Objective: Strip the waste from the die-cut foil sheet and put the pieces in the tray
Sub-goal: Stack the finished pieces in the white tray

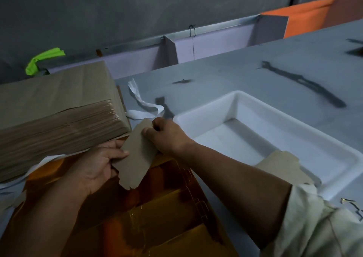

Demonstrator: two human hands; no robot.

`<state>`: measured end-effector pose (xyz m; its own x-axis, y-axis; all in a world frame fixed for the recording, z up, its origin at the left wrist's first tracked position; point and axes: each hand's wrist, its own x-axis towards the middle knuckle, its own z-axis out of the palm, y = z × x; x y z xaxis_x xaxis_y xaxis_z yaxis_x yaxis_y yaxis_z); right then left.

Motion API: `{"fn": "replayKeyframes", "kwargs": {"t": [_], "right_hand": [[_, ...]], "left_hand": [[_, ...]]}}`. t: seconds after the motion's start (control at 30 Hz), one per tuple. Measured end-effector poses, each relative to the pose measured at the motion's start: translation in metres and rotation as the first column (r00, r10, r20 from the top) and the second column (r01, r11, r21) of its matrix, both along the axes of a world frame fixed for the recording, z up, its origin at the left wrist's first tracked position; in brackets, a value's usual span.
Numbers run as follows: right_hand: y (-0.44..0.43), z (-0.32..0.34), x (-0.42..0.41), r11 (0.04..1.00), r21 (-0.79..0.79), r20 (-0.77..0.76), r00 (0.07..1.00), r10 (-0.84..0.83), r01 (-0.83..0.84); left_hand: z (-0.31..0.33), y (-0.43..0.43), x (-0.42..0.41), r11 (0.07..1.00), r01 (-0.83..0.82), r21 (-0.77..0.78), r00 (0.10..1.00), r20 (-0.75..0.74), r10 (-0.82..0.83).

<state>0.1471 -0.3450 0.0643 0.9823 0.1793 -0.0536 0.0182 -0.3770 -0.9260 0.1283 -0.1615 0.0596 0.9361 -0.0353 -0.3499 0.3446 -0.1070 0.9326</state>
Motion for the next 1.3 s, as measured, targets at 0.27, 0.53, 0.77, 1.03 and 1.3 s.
{"fn": "replayKeyframes", "kwargs": {"t": [0.27,0.53,0.77,1.03,1.3], "right_hand": [[-0.003,-0.004,0.001,0.998,-0.056,0.068,0.997,0.028,-0.024],[0.001,-0.006,0.003,0.998,0.000,-0.054,0.997,0.061,-0.062],[0.002,-0.006,0.008,0.998,0.062,-0.099,0.995,0.018,-0.012],[0.008,0.008,-0.012,0.918,-0.318,0.025,0.965,0.259,-0.239],[0.028,0.003,-0.028,0.630,-0.608,-0.145,0.848,0.510,-0.484]], "left_hand": [[-0.009,-0.002,0.001,1.000,-0.008,0.027,1.000,0.022,0.007],[-0.006,0.002,0.009,0.994,-0.089,0.067,0.992,0.099,0.082],[0.009,0.001,0.007,0.985,-0.168,0.025,0.976,0.148,0.163],[0.041,0.001,0.013,0.895,-0.381,-0.232,0.867,0.247,0.433],[0.052,-0.030,0.001,0.932,-0.209,-0.295,0.915,0.278,0.293]]}}
